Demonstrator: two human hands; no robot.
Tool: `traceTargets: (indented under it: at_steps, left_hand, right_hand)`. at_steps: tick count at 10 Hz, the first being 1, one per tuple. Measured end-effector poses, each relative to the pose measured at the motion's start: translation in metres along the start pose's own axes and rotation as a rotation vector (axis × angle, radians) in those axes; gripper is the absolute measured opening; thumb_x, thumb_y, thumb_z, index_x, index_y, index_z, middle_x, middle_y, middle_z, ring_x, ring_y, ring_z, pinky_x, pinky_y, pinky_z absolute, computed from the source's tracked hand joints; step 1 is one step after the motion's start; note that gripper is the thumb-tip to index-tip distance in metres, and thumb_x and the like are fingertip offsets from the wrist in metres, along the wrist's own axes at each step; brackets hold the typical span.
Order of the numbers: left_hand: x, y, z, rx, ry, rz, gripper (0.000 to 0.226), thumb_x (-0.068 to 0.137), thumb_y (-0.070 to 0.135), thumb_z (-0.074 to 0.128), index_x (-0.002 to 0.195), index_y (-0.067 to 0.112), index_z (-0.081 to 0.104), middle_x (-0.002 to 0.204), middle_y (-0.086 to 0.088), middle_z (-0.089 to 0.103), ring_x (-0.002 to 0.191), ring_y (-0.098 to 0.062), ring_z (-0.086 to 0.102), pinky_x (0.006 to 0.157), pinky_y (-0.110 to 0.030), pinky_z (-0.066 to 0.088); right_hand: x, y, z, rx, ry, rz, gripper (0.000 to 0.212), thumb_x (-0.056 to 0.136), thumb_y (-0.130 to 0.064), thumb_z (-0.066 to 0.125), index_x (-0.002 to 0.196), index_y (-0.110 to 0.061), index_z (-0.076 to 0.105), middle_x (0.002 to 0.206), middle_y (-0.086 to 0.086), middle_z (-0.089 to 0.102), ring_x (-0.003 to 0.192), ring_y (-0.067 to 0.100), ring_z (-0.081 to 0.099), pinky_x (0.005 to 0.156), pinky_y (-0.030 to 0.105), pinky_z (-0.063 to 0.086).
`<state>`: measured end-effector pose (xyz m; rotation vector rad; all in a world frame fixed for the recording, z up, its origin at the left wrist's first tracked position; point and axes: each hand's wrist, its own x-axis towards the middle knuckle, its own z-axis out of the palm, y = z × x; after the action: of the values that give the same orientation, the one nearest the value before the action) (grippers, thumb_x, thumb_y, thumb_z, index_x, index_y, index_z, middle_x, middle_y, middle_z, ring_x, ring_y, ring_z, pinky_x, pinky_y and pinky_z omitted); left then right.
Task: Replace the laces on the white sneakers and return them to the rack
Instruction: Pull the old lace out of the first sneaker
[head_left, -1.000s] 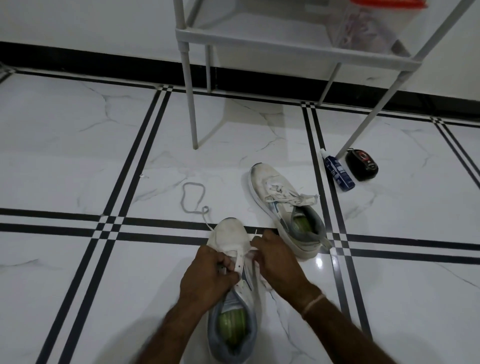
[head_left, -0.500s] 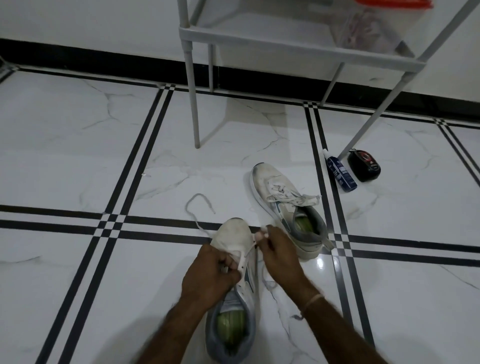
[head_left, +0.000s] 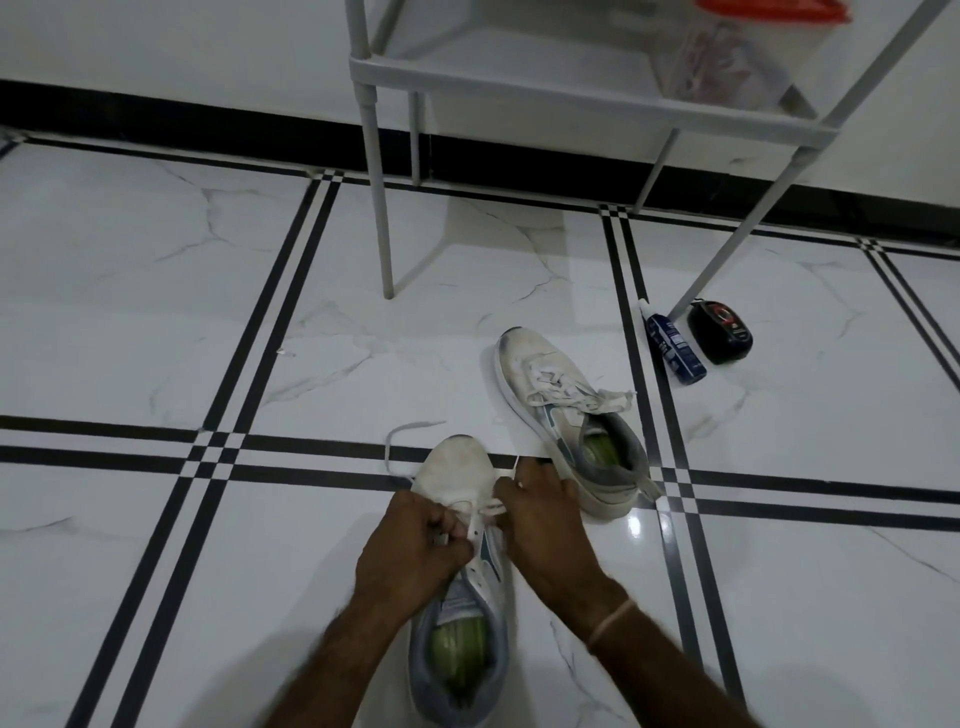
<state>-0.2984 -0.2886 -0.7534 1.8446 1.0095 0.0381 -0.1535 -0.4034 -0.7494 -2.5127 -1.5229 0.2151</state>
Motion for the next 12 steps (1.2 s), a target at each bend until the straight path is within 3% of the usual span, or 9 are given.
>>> traceTargets:
  at_steps: [1, 2, 3, 4, 5, 6, 8, 10, 12]
  left_hand:
    - [0.001, -0.002, 0.000, -0.010, -0.005, -0.006, 0.031, 0.054, 0.058, 0.072, 0.068, 0.031, 0.072, 0.082, -0.001, 0.070, 0.074, -0.003, 0.066, 0.071, -0.026, 0.054]
    - [0.001, -0.002, 0.000, -0.018, 0.002, 0.007, 0.031, 0.056, 0.057, 0.072, 0.067, 0.029, 0.069, 0.079, 0.002, 0.069, 0.072, -0.005, 0.066, 0.072, -0.030, 0.056]
    - [0.002, -0.003, 0.001, -0.006, -0.004, 0.024, 0.028, 0.057, 0.056, 0.071, 0.065, 0.030, 0.067, 0.077, 0.002, 0.068, 0.070, -0.007, 0.064, 0.068, -0.027, 0.052]
    - [0.001, -0.005, 0.000, 0.002, -0.009, 0.027, 0.026, 0.057, 0.056, 0.072, 0.066, 0.031, 0.068, 0.078, -0.001, 0.068, 0.070, -0.005, 0.065, 0.067, -0.025, 0.051]
    - [-0.001, -0.002, 0.000, -0.003, 0.014, 0.028, 0.027, 0.057, 0.056, 0.072, 0.066, 0.030, 0.069, 0.080, 0.002, 0.069, 0.072, -0.005, 0.065, 0.067, -0.024, 0.049]
    - [-0.001, 0.003, 0.000, -0.003, 0.023, 0.037, 0.021, 0.058, 0.050, 0.074, 0.061, 0.031, 0.067, 0.078, 0.002, 0.068, 0.070, -0.005, 0.064, 0.067, -0.024, 0.049]
    - [-0.001, -0.001, 0.001, 0.054, 0.023, 0.051, 0.023, 0.060, 0.049, 0.076, 0.065, 0.029, 0.065, 0.075, 0.006, 0.065, 0.065, -0.001, 0.059, 0.062, -0.019, 0.043]
    - [0.001, 0.004, -0.004, 0.035, 0.058, 0.073, 0.018, 0.065, 0.036, 0.082, 0.068, 0.028, 0.066, 0.078, 0.007, 0.066, 0.072, -0.002, 0.061, 0.065, -0.017, 0.042]
    - [0.009, 0.013, -0.022, 0.114, 0.127, 0.057, 0.027, 0.074, 0.033, 0.086, 0.092, 0.023, 0.069, 0.099, 0.012, 0.064, 0.090, -0.009, 0.063, 0.080, -0.026, 0.048]
  right_hand:
    - [0.003, -0.011, -0.035, 1.057, 0.063, 0.423, 0.036, 0.105, -0.038, 0.045, 0.098, -0.009, 0.065, 0.103, 0.008, 0.072, 0.101, 0.023, 0.065, 0.080, 0.031, 0.052]
    - [0.007, -0.011, -0.049, 1.578, 0.069, 0.558, 0.039, 0.108, -0.038, 0.040, 0.090, -0.006, 0.052, 0.085, 0.020, 0.067, 0.076, 0.016, 0.071, 0.069, 0.028, 0.054]
    - [-0.003, -0.004, -0.026, 0.547, 0.024, 0.141, 0.042, 0.097, -0.060, 0.045, 0.098, -0.020, 0.058, 0.083, -0.003, 0.065, 0.080, 0.016, 0.062, 0.076, 0.041, 0.047]
    - [-0.007, -0.001, -0.007, 0.153, 0.040, -0.013, 0.031, 0.089, -0.056, 0.053, 0.091, -0.027, 0.066, 0.082, -0.011, 0.067, 0.085, 0.018, 0.060, 0.078, 0.040, 0.040]
    - [0.000, -0.007, -0.034, 1.139, 0.198, 0.437, 0.035, 0.105, -0.038, 0.050, 0.100, -0.009, 0.069, 0.093, 0.000, 0.074, 0.092, 0.017, 0.069, 0.081, 0.038, 0.056]
    - [0.006, 0.001, -0.044, 1.543, 0.165, 0.569, 0.042, 0.109, -0.036, 0.041, 0.092, -0.004, 0.064, 0.093, 0.009, 0.075, 0.090, 0.021, 0.071, 0.083, 0.036, 0.058]
    - [-0.007, 0.001, -0.002, 0.272, 0.027, 0.061, 0.034, 0.092, -0.060, 0.046, 0.095, -0.028, 0.058, 0.081, -0.013, 0.060, 0.080, 0.019, 0.058, 0.075, 0.038, 0.039]
    - [0.007, -0.020, -0.034, 1.561, 0.171, 0.653, 0.025, 0.109, -0.020, 0.045, 0.089, -0.009, 0.056, 0.073, 0.004, 0.066, 0.076, 0.019, 0.069, 0.069, 0.025, 0.055]
    - [0.022, -0.014, -0.070, 1.939, 0.229, 0.659, 0.017, 0.103, -0.024, 0.050, 0.091, -0.013, 0.048, 0.057, -0.002, 0.033, 0.049, 0.010, 0.034, 0.059, 0.032, 0.034]
